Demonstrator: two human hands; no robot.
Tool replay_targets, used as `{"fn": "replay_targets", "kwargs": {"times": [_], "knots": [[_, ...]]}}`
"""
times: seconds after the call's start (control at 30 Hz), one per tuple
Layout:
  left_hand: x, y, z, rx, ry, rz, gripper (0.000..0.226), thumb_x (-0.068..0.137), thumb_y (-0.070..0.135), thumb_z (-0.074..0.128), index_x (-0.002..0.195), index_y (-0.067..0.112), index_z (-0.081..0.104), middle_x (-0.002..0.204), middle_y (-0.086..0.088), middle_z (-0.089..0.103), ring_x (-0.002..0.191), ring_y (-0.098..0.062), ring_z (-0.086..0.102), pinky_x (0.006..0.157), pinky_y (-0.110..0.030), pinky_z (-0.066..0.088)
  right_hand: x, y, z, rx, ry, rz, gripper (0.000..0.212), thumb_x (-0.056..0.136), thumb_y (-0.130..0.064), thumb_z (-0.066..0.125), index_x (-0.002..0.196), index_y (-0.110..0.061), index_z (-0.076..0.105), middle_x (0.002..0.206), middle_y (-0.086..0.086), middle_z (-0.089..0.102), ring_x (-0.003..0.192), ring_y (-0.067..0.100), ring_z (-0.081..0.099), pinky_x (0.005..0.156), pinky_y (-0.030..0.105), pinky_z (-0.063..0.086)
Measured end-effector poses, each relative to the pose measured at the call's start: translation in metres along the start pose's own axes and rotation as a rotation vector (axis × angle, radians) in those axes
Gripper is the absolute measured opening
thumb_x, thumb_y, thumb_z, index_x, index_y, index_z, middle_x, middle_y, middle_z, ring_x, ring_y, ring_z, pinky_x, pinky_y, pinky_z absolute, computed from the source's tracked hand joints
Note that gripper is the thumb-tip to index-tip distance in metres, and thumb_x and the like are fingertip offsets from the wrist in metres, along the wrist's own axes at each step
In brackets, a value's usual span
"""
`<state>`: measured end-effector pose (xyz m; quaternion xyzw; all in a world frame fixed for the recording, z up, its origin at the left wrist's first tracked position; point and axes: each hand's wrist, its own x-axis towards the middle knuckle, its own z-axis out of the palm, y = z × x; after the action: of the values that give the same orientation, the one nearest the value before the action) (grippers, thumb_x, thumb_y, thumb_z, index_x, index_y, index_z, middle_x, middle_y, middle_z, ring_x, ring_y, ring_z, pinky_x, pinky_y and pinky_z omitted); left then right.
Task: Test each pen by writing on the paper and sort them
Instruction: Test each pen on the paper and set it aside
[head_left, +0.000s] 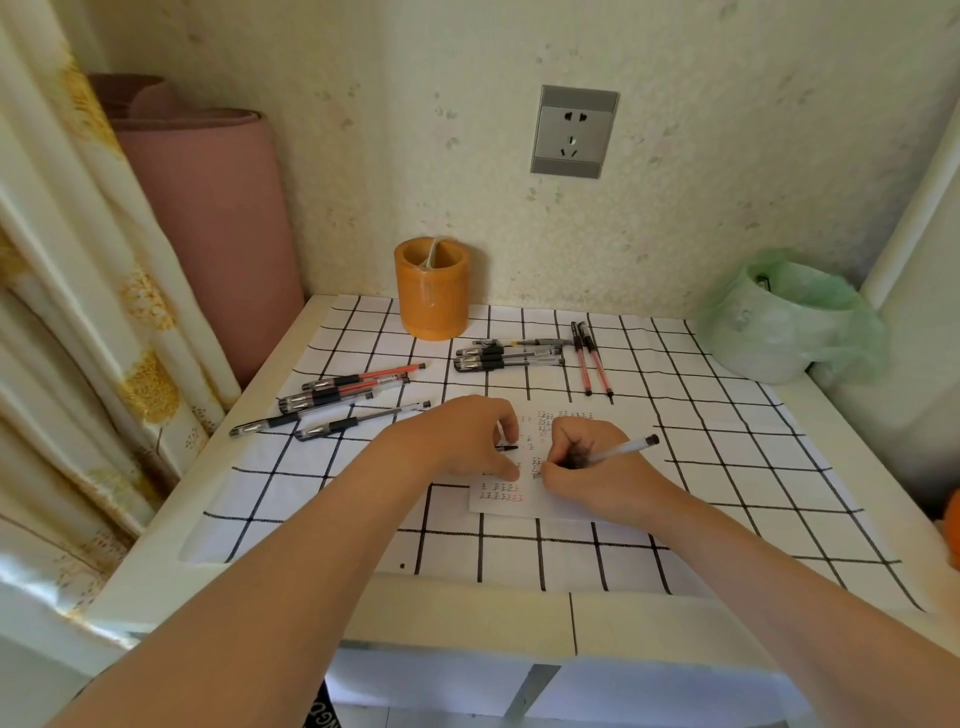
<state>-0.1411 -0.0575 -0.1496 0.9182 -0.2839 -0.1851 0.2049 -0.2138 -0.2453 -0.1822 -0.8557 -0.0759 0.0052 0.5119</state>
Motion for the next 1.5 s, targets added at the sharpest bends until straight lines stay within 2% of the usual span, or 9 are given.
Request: {"fn": "replay_targets", "kwargs": {"times": [0.3,0.43,0.6,0.73,0.93,1.03,1.13,1.27,1.5], "knots": [[0.000,0.001,0.000,-0.016,-0.003,-0.007,0.040,0.076,0.037,0.080,0.107,0.030,0.056,0.090,0.017,0.047,0.083,-0.005,0.049,0.068,-0.022,0.040,0.000,0.000,0.000,-0.005,-0.013,0.008,0.016,0.078,0.003,0.067,0.070,0.003,0.053,0.071,0.021,0.056,0.062,0.016,0.049,0.057,0.032,0.040],[-0.002,0.001,0.000,-0.019,-0.004,-0.006,0.041,0.077,0.037,0.080,0.110,0.029,0.056,0.093,0.014,0.048,0.087,-0.007,0.050,0.071,-0.023,0.040,0.001,0.000,0.000,0.005,-0.007,-0.011,0.018,0.072,-0.007,0.067,0.068,0.000,0.051,0.074,0.024,0.058,0.063,0.020,0.051,0.057,0.036,0.041],[-0.002,0.001,0.000,-0.024,-0.002,-0.008,0.040,0.077,0.037,0.080,0.108,0.030,0.055,0.094,0.014,0.048,0.086,-0.007,0.050,0.072,-0.023,0.041,-0.003,0.002,-0.002,0.040,0.085,-0.005,0.021,0.080,0.006,0.067,0.066,0.001,0.052,0.065,0.001,0.059,0.059,0.011,0.054,0.054,0.024,0.045],[-0.001,0.001,0.000,-0.023,-0.003,-0.007,0.040,0.077,0.037,0.080,0.108,0.030,0.055,0.094,0.014,0.048,0.087,-0.008,0.050,0.072,-0.023,0.040,-0.004,0.000,-0.001,-0.011,0.057,-0.016,0.020,0.078,0.001,0.069,0.066,-0.003,0.052,0.072,0.016,0.060,0.066,0.030,0.057,0.059,0.036,0.048],[-0.002,0.001,0.000,-0.015,-0.001,-0.004,0.040,0.077,0.037,0.080,0.107,0.029,0.055,0.093,0.014,0.047,0.088,-0.009,0.050,0.071,-0.023,0.040,-0.002,0.000,0.000,0.013,0.044,0.019,0.019,0.075,-0.005,0.067,0.067,-0.004,0.050,0.080,0.025,0.061,0.077,0.043,0.062,0.061,0.050,0.053],[-0.002,0.001,0.000,-0.018,-0.002,-0.003,0.041,0.077,0.036,0.080,0.109,0.028,0.056,0.095,0.013,0.048,0.088,-0.008,0.050,0.071,-0.023,0.040,-0.003,-0.001,-0.001,0.012,0.028,0.025,0.019,0.076,-0.001,0.067,0.067,-0.001,0.051,0.076,0.026,0.058,0.068,0.032,0.057,0.061,0.042,0.047],[-0.001,0.001,0.000,-0.023,-0.005,-0.004,0.042,0.077,0.036,0.080,0.110,0.028,0.056,0.096,0.012,0.049,0.089,-0.009,0.051,0.073,-0.024,0.042,-0.003,-0.003,-0.001,0.006,0.031,0.015,0.020,0.077,0.001,0.067,0.067,0.000,0.050,0.076,0.024,0.059,0.068,0.037,0.057,0.061,0.040,0.048],[-0.001,0.001,0.000,-0.020,-0.006,-0.006,0.043,0.077,0.036,0.080,0.111,0.028,0.056,0.096,0.013,0.049,0.089,-0.009,0.051,0.073,-0.023,0.041,-0.004,-0.006,-0.001,0.007,0.033,0.009,0.021,0.079,0.007,0.067,0.067,0.002,0.050,0.074,0.020,0.060,0.066,0.028,0.058,0.058,0.038,0.049],[-0.002,0.001,-0.001,-0.021,-0.005,-0.007,0.041,0.077,0.037,0.080,0.109,0.028,0.056,0.089,0.017,0.046,0.083,-0.005,0.049,0.068,-0.022,0.039,-0.005,-0.009,-0.002,-0.015,-0.007,0.038,0.018,0.076,0.005,0.066,0.068,0.002,0.051,0.071,0.024,0.054,0.061,0.018,0.048,0.055,0.034,0.038]]}}
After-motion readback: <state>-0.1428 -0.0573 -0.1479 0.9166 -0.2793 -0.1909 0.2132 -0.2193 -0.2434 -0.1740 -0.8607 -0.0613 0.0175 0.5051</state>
